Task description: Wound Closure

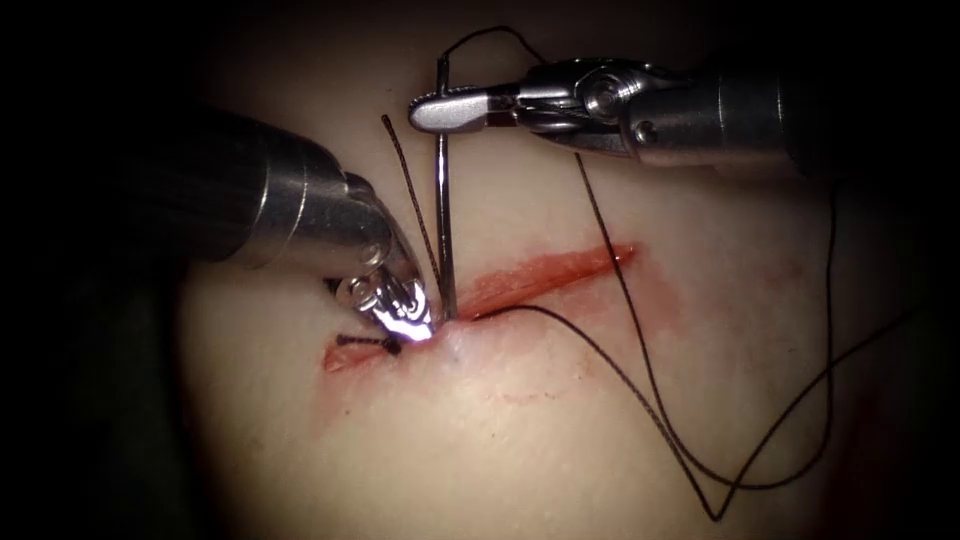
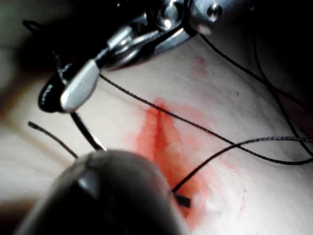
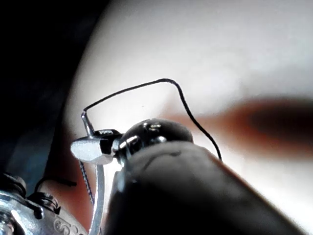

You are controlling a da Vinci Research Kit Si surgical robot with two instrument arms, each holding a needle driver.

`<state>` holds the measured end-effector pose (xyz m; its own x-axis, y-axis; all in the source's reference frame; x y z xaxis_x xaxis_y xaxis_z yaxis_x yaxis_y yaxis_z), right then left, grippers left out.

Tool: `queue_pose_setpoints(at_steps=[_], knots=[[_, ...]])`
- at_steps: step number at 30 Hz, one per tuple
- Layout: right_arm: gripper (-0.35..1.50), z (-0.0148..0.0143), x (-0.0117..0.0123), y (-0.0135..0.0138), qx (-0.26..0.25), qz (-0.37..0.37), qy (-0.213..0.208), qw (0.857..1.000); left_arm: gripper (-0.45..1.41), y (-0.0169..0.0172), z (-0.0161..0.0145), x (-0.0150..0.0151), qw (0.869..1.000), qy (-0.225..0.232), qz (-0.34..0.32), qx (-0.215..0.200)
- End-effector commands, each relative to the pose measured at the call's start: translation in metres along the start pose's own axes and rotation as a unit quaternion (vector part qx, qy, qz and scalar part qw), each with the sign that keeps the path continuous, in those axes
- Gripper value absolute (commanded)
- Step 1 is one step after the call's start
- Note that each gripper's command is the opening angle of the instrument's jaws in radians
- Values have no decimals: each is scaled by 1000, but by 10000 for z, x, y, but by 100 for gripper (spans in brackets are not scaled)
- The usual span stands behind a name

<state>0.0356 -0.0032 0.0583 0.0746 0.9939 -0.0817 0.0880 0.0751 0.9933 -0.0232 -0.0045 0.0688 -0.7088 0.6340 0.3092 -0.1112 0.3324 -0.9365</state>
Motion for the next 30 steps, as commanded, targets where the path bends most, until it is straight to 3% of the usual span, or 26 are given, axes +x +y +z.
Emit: queue_pose_setpoints(at_steps=[1, 9, 18, 30], knots=[[-35, 7, -2, 6, 0, 15, 3, 1000, -45, -4, 3, 4, 1000, 0, 0, 0], [-35, 1, -23, 13, -26, 114, 1, 993, -45, -4, 3, 4, 1000, -1, 0, 0], [-35, 2, -37, 3, -28, 218, 23, 975, -45, -4, 4, 4, 1000, -1, 0, 0], [-35, 13, -54, -3, 0, 279, 29, 960, -45, -4, 4, 3, 1000, -2, 0, 0]])
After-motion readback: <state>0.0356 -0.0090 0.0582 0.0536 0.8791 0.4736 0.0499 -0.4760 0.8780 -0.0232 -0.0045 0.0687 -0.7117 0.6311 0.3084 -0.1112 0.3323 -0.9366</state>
